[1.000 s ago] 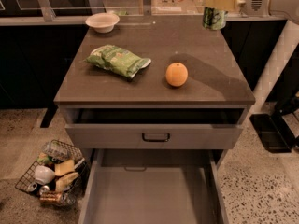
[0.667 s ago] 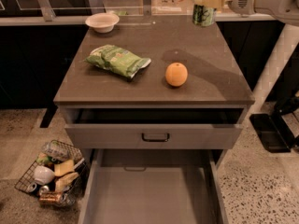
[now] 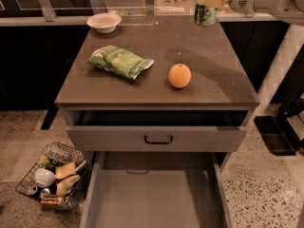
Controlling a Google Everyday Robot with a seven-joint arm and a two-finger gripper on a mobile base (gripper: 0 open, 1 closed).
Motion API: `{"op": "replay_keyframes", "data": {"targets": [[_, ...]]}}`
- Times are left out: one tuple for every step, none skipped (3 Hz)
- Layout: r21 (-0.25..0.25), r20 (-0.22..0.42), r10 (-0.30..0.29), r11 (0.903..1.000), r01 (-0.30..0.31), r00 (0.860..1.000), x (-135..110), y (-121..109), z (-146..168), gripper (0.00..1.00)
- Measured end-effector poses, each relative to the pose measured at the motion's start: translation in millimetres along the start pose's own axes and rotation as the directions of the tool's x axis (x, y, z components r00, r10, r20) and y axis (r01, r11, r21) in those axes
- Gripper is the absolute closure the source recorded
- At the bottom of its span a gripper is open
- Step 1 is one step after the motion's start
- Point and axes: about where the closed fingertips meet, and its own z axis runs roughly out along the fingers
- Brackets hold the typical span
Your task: Pick green can from middle drawer and place on counter
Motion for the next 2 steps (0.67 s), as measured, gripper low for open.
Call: {"op": "replay_keyframes", "data": {"targets": [[0.011,-0.027,0.028,0.9996,-0.028,0.999,21,-31,30,1.00],[0.035,-0.039,0.050,0.9982,-0.048,0.998,41,-62,54,1.00]]}}
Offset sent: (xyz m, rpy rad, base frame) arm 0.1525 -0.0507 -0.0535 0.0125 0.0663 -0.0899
